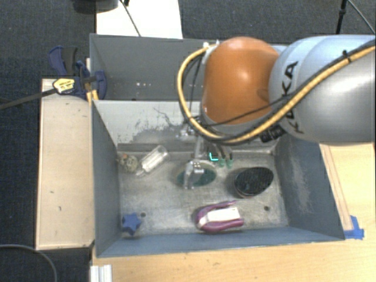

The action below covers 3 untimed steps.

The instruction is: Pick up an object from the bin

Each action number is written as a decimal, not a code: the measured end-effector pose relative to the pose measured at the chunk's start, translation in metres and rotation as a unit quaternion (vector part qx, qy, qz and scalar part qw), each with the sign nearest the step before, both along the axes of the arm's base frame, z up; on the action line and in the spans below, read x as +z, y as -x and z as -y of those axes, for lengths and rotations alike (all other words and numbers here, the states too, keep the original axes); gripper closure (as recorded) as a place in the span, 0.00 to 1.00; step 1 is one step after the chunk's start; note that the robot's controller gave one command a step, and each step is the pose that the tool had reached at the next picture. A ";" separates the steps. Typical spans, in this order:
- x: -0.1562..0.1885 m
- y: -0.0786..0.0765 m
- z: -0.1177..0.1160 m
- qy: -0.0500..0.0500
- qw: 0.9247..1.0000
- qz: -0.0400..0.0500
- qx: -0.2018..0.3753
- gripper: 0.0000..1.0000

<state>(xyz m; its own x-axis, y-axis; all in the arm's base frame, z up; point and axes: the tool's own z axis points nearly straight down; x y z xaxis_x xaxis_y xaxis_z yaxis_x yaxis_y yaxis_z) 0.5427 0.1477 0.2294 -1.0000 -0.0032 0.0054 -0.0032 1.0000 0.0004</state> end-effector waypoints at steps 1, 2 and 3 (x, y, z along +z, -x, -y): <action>0.004 -0.025 -0.014 -0.001 0.998 0.006 0.063 0.00; 0.047 0.025 -0.039 -0.002 0.978 0.006 0.208 0.00; -0.065 0.030 0.086 0.000 0.965 0.000 0.263 0.00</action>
Offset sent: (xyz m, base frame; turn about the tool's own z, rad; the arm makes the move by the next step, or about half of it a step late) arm 0.0236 0.0133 0.0032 -0.1259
